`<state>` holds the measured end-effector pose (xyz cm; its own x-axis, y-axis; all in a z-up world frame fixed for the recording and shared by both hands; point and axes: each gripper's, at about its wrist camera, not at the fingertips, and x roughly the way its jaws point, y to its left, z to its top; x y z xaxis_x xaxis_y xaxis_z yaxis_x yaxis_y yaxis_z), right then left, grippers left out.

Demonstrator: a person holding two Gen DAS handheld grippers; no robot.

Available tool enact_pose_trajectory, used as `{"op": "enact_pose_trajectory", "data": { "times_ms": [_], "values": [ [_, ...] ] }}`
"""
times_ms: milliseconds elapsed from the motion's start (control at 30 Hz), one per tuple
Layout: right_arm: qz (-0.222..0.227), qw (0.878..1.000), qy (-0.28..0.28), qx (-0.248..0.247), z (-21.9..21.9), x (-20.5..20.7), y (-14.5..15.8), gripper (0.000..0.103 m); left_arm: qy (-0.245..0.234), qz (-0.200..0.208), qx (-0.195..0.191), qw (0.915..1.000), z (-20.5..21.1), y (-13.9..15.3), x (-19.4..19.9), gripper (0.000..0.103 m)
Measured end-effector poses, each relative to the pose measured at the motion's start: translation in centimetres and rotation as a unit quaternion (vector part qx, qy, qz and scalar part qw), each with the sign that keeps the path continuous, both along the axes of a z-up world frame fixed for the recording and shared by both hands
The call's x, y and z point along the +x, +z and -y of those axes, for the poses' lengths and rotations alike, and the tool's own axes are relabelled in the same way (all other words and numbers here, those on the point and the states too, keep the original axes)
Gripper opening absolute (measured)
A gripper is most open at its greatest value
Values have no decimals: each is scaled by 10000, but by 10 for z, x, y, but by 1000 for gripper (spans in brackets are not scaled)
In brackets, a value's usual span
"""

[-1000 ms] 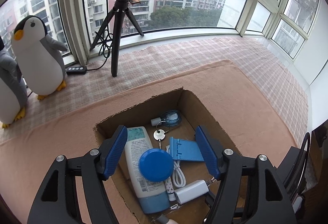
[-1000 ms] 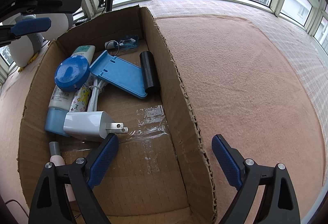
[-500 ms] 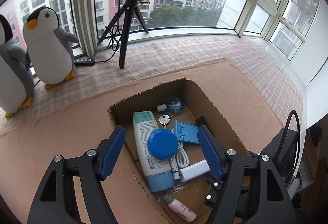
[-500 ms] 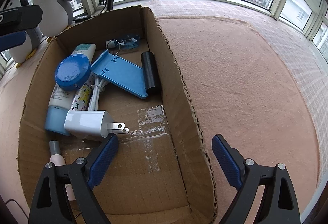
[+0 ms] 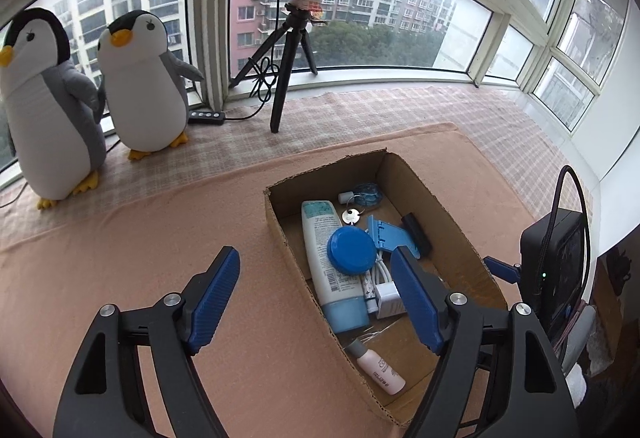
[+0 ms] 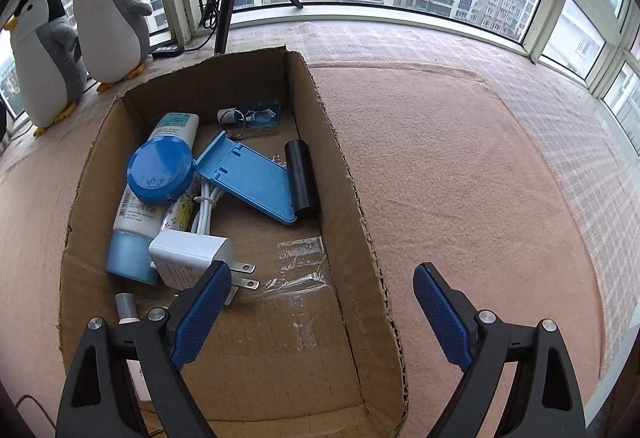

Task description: Organize rigid objects

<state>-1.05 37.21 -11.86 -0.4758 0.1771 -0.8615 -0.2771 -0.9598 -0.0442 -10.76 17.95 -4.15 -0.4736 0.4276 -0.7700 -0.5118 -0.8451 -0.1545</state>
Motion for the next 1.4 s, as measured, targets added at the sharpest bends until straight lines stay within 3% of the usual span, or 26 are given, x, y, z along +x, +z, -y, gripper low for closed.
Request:
{"op": "enact_pose_trajectory", "data": {
  "times_ms": [433, 733, 1067, 1233, 1400],
  "values": [
    [-331, 9994, 5, -36, 9, -14, 27, 90, 351, 144, 38, 9993, 39, -7, 5, 78],
    [-545, 9983, 172, -152, 30, 6, 55, 90, 360, 259, -10, 9990, 44, -15, 24, 78],
    [-1132, 9931, 299, -65, 57, 50, 108, 90, 476, -505, -283, 9972, 46, 17, 67, 78],
    [-1300, 9910, 229, -215, 61, 68, 121, 90, 588, -950, -282, 9933, 53, 42, 84, 78],
    [-1384, 9900, 181, -214, 65, 81, 128, 90, 471, -1107, -260, 9924, 51, 55, 96, 82]
  ]
}}
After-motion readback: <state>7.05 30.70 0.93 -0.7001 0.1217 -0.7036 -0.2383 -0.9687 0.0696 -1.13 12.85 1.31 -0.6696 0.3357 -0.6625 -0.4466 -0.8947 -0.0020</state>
